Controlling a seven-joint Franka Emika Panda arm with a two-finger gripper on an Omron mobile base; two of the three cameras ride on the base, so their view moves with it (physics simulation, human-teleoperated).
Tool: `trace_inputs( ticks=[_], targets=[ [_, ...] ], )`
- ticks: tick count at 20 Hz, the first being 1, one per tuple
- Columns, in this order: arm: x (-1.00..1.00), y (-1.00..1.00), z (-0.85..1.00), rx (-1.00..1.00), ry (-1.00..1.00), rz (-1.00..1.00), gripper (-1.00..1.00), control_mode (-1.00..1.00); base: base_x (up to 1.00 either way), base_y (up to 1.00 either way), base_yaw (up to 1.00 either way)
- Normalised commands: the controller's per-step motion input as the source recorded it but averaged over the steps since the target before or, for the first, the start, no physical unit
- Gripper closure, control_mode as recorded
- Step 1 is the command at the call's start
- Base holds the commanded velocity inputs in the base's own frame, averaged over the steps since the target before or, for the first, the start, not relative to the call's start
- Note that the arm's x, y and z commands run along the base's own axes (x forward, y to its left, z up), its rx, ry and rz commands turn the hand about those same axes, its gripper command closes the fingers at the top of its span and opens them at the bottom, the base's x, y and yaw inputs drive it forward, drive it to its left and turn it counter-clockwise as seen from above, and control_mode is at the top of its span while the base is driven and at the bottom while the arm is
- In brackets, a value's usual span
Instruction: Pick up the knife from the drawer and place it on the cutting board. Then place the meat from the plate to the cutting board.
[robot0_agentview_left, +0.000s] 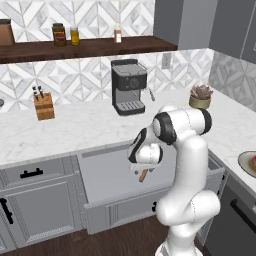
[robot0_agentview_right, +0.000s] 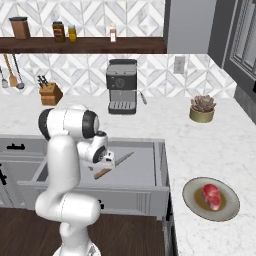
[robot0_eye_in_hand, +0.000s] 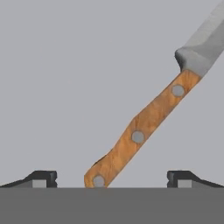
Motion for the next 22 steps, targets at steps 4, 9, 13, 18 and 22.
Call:
trace_inputs(
  ticks=[4,9,13,18,22],
  targets=[
    [0.02,0.0,-0.39,-0.03,0.0,-0.03,-1.0,-1.0,0.0,0.0,0.0],
    [0.08,0.0,-0.29,-0.01,0.0,-0.03,-1.0,-1.0,0.0,0.0,0.0],
    [0.05,0.0,-0.35,-0.01,0.0,-0.04,-1.0,-1.0,0.0,0.0,0.0],
    [-0.04,0.0,-0.47,-0.03,-0.03,-0.05,1.0,-1.0,0.0,0.0,0.0],
    [-0.64,0.0,-0.31,0.0,-0.04,-0.06,1.0,-1.0,0.0,0.0,0.0]
  ],
)
